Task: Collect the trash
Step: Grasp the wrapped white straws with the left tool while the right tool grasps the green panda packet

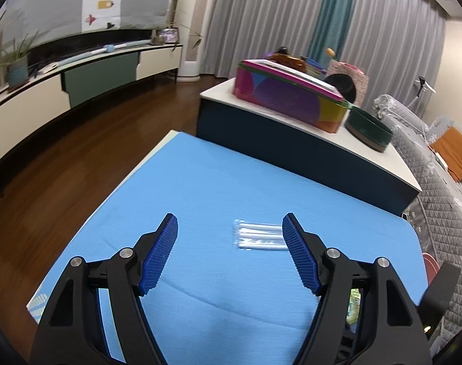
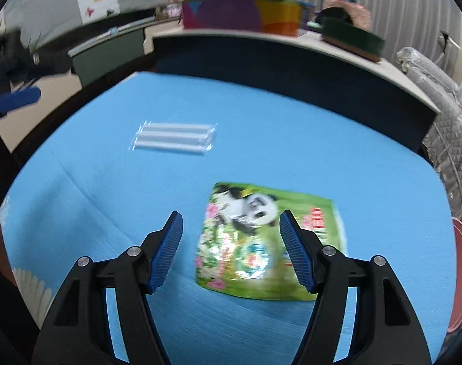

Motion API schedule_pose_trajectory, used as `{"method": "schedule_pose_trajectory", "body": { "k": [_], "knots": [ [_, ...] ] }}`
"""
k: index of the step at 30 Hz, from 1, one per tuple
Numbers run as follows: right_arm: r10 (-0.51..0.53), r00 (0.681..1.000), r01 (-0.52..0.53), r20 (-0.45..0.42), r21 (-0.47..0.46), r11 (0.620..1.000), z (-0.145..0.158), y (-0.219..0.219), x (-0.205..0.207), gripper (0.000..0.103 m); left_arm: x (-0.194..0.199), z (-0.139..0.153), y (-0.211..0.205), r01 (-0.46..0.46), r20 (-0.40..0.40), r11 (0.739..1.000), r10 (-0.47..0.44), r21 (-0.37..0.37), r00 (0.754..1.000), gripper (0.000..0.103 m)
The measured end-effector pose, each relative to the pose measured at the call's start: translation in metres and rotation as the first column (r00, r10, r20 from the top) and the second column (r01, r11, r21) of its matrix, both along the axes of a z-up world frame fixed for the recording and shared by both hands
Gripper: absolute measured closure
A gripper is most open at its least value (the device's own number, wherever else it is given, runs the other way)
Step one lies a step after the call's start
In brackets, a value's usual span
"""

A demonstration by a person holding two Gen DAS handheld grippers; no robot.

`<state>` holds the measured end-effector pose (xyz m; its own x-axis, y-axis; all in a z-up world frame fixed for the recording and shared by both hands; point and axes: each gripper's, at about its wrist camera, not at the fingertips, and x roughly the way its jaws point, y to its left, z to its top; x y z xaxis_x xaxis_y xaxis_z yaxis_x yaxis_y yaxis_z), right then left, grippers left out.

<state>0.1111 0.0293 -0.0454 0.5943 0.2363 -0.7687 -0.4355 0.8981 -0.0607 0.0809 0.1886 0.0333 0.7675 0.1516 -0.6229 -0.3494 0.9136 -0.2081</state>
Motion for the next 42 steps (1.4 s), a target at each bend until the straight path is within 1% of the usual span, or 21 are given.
{"method": "schedule_pose_trajectory", "body": {
  "k": [1, 2, 4, 5, 6, 9, 10, 11, 12, 15, 21, 26, 28, 31, 33, 35, 36, 37, 39, 40, 42],
  "knots": [
    [-0.008, 1.0, 0.008, 0.002, -0.04, 0.999, -0.005, 0.002, 0.0, 0.038, 0.0, -0.002, 0.002, -0.005, -0.003, 1.0, 0.005, -0.004, 1.0, 0.034],
    [-0.014, 1.0, 0.014, -0.001, -0.058, 0.998, -0.007, 0.002, 0.0, 0.038, 0.001, -0.004, 0.005, -0.011, -0.01, 1.0, 0.011, -0.008, 1.0, 0.034],
    [-0.025, 1.0, 0.025, 0.009, -0.081, 0.996, -0.01, -0.002, -0.002, 0.045, 0.005, -0.009, 0.007, -0.014, -0.021, 1.0, 0.014, -0.022, 1.0, 0.034],
    [-0.029, 0.999, 0.03, 0.015, -0.089, 0.996, -0.01, -0.005, -0.002, 0.05, 0.008, -0.012, 0.006, -0.011, -0.029, 0.999, 0.01, -0.031, 1.0, 0.035],
    [-0.033, 0.999, 0.035, 0.021, -0.098, 0.995, -0.01, -0.008, -0.001, 0.062, 0.011, -0.015, 0.004, -0.005, -0.039, 0.999, 0.004, -0.034, 0.999, 0.035],
    [-0.051, 0.999, 0.053, 0.019, -0.081, 0.995, -0.008, -0.022, 0.001, 0.078, 0.021, -0.024, -0.004, 0.012, -0.064, 1.0, -0.014, -0.027, 0.998, 0.036],
    [-0.054, 0.998, 0.055, 0.014, -0.071, 0.996, -0.007, -0.028, 0.002, 0.08, 0.026, -0.029, -0.008, 0.02, -0.072, 0.999, -0.022, -0.028, 0.997, 0.036],
    [-0.056, 0.998, 0.057, 0.012, -0.066, 0.996, -0.007, -0.032, 0.003, 0.09, 0.029, -0.032, -0.01, 0.025, -0.078, 0.999, -0.027, -0.029, 0.997, 0.036],
    [-0.062, 0.998, 0.063, 0.017, -0.057, 0.996, -0.005, -0.037, 0.004, 0.092, 0.033, -0.036, -0.013, 0.031, -0.086, 0.999, -0.033, -0.031, 0.996, 0.036],
    [-0.076, 0.997, 0.077, 0.015, -0.026, 0.997, -0.001, -0.053, 0.006, 0.097, 0.043, -0.047, -0.019, 0.042, -0.107, 0.998, -0.046, -0.047, 0.993, 0.036],
    [-0.097, 0.995, 0.096, 0.031, 0.034, 0.995, 0.013, -0.082, 0.007, 0.099, 0.072, -0.072, -0.02, 0.027, -0.143, 0.997, -0.037, -0.074, 0.989, 0.036],
    [-0.099, 0.993, 0.094, 0.069, 0.078, 0.993, 0.029, -0.097, 0.005, 0.099, 0.093, -0.087, -0.017, 0.016, -0.184, 0.996, -0.031, -0.082, 0.982, 0.037],
    [-0.098, 0.993, 0.091, 0.067, 0.095, 0.991, 0.031, -0.101, 0.005, 0.1, 0.1, -0.093, -0.019, 0.026, -0.223, 0.997, -0.041, -0.073, 0.974, 0.037],
    [-0.098, 0.993, 0.09, 0.069, 0.101, 0.991, 0.033, -0.103, 0.006, 0.1, 0.102, -0.093, -0.025, 0.035, -0.231, 0.998, -0.045, -0.048, 0.972, 0.037],
    [-0.1, 0.992, 0.092, 0.071, 0.104, 0.99, 0.034, -0.103, 0.005, 0.1, 0.101, -0.091, -0.031, 0.061, -0.225, 0.997, -0.07, -0.047, 0.972, 0.044],
    [-0.101, 0.992, 0.092, 0.075, 0.108, 0.99, 0.037, -0.104, 0.005, 0.1, 0.1, -0.09, -0.038, 0.09, -0.225, 0.995, -0.097, -0.038, 0.97, 0.068],
    [-0.103, 0.992, 0.094, 0.078, 0.112, 0.989, 0.039, -0.105, 0.005, 0.1, 0.099, -0.09, -0.041, 0.106, -0.224, 0.994, -0.112, -0.037, 0.968, 0.075],
    [-0.104, 0.991, 0.095, 0.08, 0.116, 0.989, 0.041, -0.106, 0.004, 0.1, 0.098, -0.09, -0.044, 0.12, -0.224, 0.992, -0.126, -0.04, 0.966, 0.089],
    [-0.108, 0.99, 0.096, 0.091, 0.122, 0.988, 0.046, -0.108, 0.003, 0.1, 0.094, -0.087, -0.05, 0.14, -0.215, 0.989, -0.145, -0.039, 0.966, 0.095],
    [-0.109, 0.989, 0.097, 0.095, 0.125, 0.987, 0.048, -0.109, 0.003, 0.1, 0.09, -0.084, -0.052, 0.15, -0.202, 0.988, -0.156, -0.043, 0.967, 0.103],
    [-0.114, 0.988, 0.1, 0.106, 0.133, 0.986, 0.054, -0.112, 0.001, 0.101, 0.085, -0.077, -0.056, 0.166, -0.178, 0.985, -0.172, -0.049, 0.969, 0.103]
  ]
}}
